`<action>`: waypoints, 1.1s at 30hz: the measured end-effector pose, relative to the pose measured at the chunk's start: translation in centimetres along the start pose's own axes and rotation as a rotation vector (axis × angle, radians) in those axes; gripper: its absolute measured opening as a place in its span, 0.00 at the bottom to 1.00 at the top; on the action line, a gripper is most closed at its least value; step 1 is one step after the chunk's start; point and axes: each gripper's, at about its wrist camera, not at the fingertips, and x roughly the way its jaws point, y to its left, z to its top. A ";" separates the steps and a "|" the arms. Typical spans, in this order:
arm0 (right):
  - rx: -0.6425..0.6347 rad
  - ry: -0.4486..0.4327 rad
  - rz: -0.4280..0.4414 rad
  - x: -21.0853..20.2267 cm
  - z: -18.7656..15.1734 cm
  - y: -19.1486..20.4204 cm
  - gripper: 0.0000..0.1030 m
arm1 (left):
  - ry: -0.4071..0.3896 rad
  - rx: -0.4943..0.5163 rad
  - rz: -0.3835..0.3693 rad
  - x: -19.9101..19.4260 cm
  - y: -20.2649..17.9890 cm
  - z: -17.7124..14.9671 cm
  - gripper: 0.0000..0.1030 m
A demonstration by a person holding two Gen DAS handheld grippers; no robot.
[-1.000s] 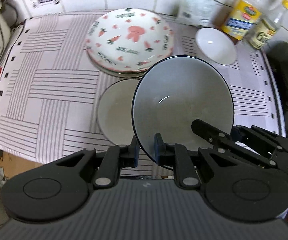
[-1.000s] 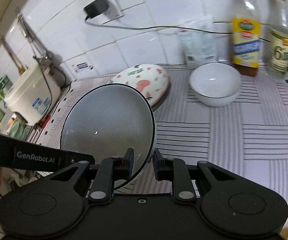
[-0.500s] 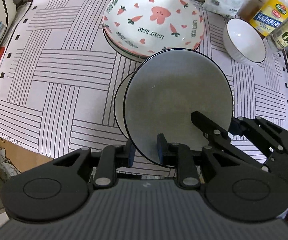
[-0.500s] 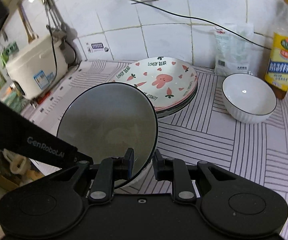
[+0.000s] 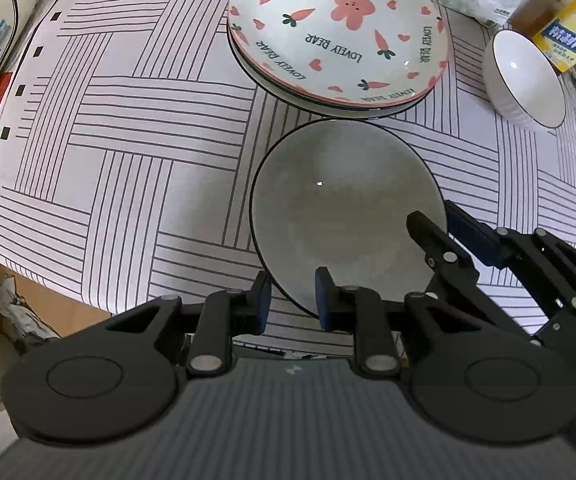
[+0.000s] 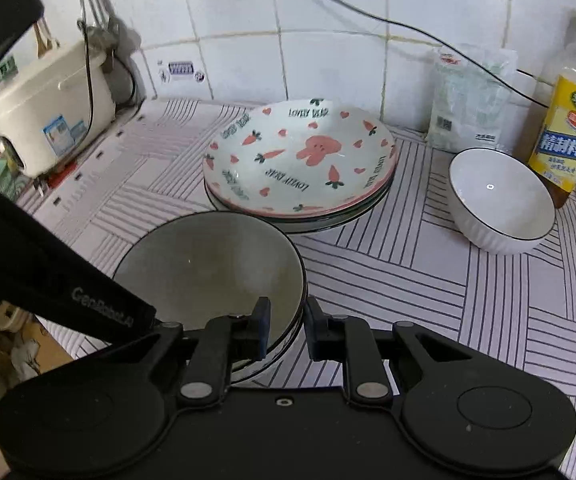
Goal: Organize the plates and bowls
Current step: 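Lower the second bowl into the first bowl and open both grippers, then move both grippers to the remaining white bowl near the bottles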
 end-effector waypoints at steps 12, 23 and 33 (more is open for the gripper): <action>-0.012 -0.046 0.030 -1.0 -0.3 -1.0 0.25 | -0.048 0.087 0.003 -2.3 -1.1 -0.6 0.31; -0.008 -0.221 0.047 -7.1 -1.2 -6.1 0.52 | -0.188 0.209 0.028 -7.7 -5.3 -2.3 0.41; 0.032 -0.331 0.021 -9.8 -2.1 -11.5 0.67 | -0.249 0.292 0.050 -9.3 -9.6 -2.6 0.55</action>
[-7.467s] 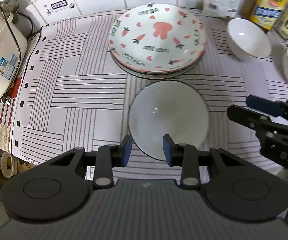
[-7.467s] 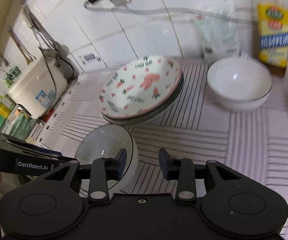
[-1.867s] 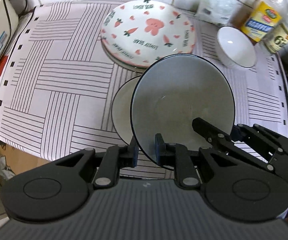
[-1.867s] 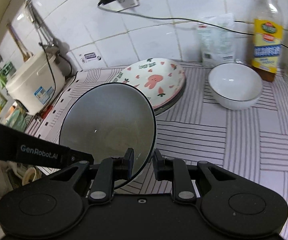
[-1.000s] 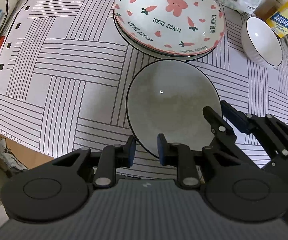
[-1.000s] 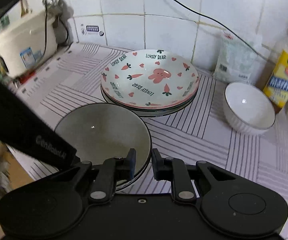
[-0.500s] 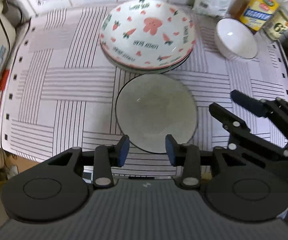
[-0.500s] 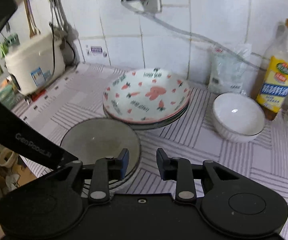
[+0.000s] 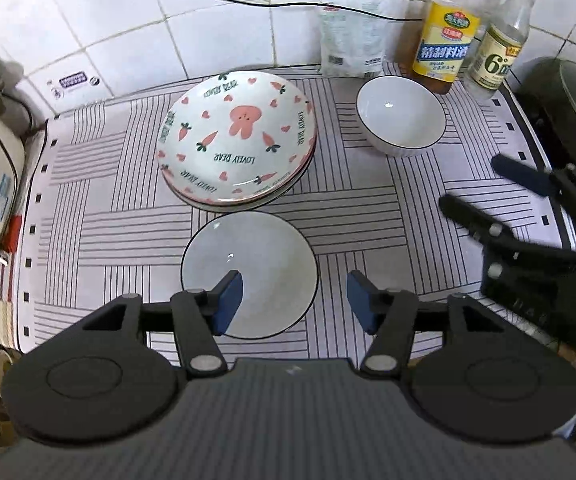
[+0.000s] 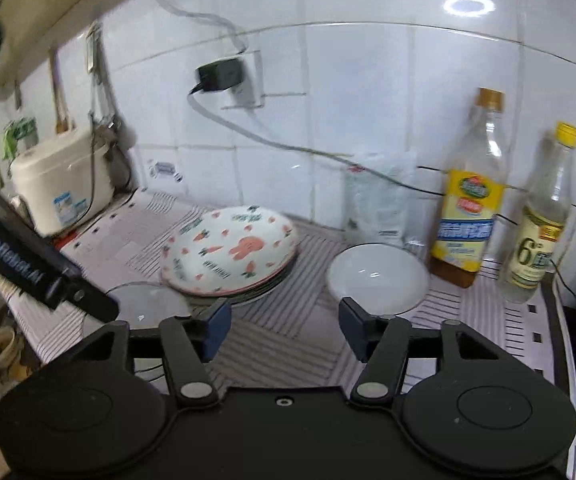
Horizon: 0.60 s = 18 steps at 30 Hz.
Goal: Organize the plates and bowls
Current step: 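Move both grippers to the remaining white bowl near the bottles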
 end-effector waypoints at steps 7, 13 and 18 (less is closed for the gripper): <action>0.087 -0.033 -0.055 1.1 -0.3 -3.4 0.71 | -0.030 0.052 -0.003 1.3 -1.8 1.7 0.69; 0.137 -0.053 -0.092 2.5 -0.7 -4.7 0.72 | -0.104 0.050 -0.025 2.5 -2.1 4.7 0.71; 0.175 -0.095 -0.160 4.9 -1.3 -5.4 0.72 | -0.137 0.003 -0.084 5.0 -2.7 6.9 0.71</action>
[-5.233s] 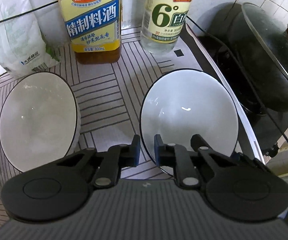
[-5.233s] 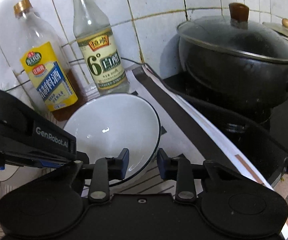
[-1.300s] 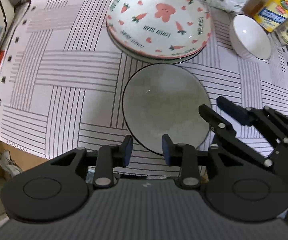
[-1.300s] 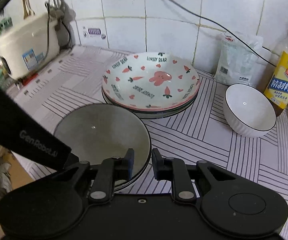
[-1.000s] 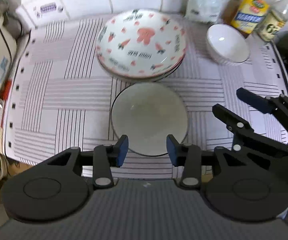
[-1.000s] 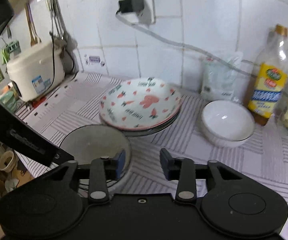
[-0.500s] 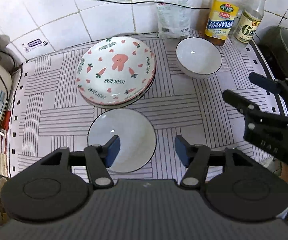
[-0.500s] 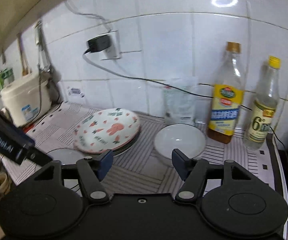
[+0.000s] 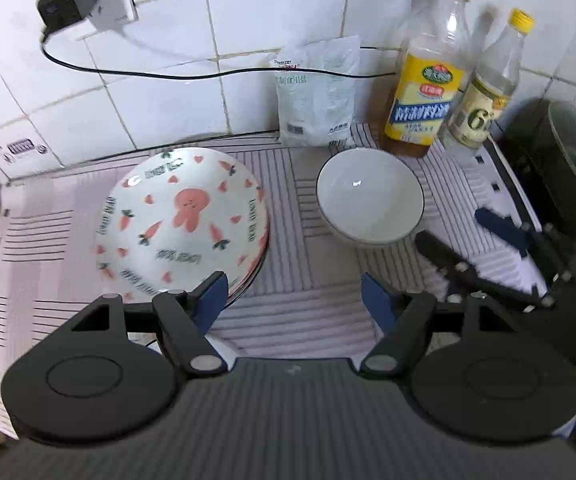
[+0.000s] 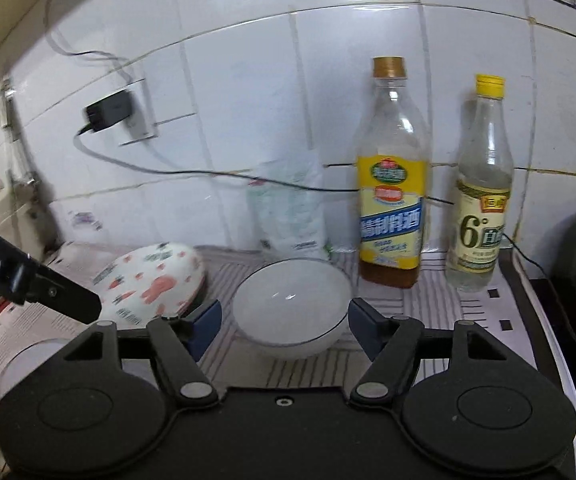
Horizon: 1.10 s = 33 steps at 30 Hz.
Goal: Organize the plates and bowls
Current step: 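Move both grippers to the remaining white bowl near the bottles, then close both grippers on the rim of the remaining white bowl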
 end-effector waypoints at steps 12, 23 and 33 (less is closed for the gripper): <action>0.241 0.077 -0.042 6.3 -2.2 -3.7 0.68 | 0.007 -0.145 -0.020 7.9 -1.0 2.0 0.70; 0.321 0.111 -0.078 8.2 -2.4 -5.5 0.48 | 0.036 -0.192 -0.034 13.1 -1.4 2.7 0.52; 0.424 0.180 -0.076 8.7 -3.2 -5.8 0.10 | 0.062 -0.195 -0.019 14.1 -3.3 1.5 0.11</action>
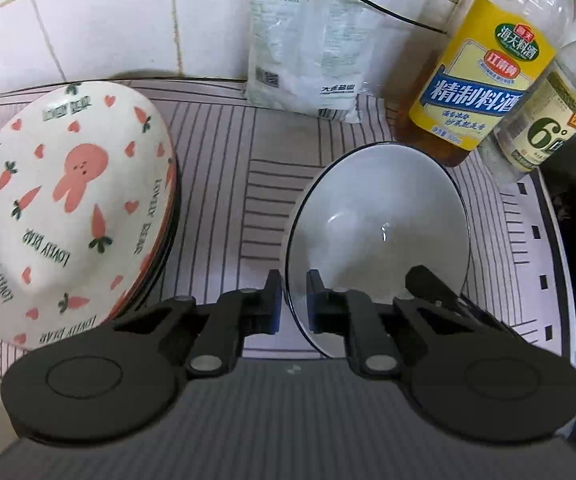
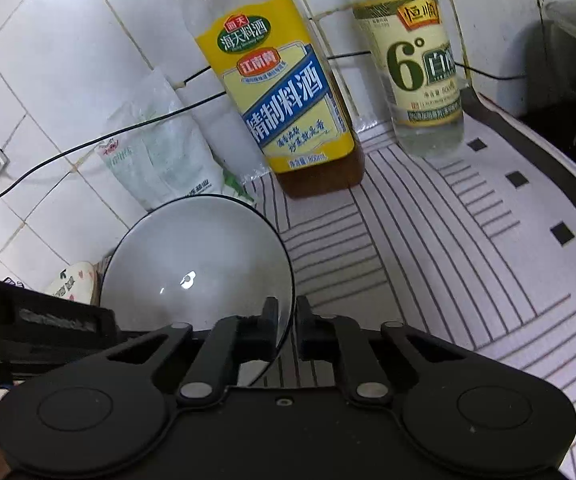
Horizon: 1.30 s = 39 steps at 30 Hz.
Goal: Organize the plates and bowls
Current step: 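Close both grippers on the rim of the remaining white bowl, then lift the bowl with both grippers and carry it toward the bowl stack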
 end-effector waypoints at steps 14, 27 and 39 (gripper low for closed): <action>-0.002 0.026 0.088 -6.5 -0.5 1.1 0.11 | -0.019 -0.007 0.009 -7.4 0.6 -4.3 0.11; -0.037 0.049 0.197 -11.4 -1.7 4.3 0.12 | -0.041 -0.007 0.061 -14.2 3.1 -6.8 0.11; -0.145 0.097 0.254 -13.6 -4.2 9.4 0.13 | -0.058 -0.022 0.102 -18.2 8.1 -9.9 0.12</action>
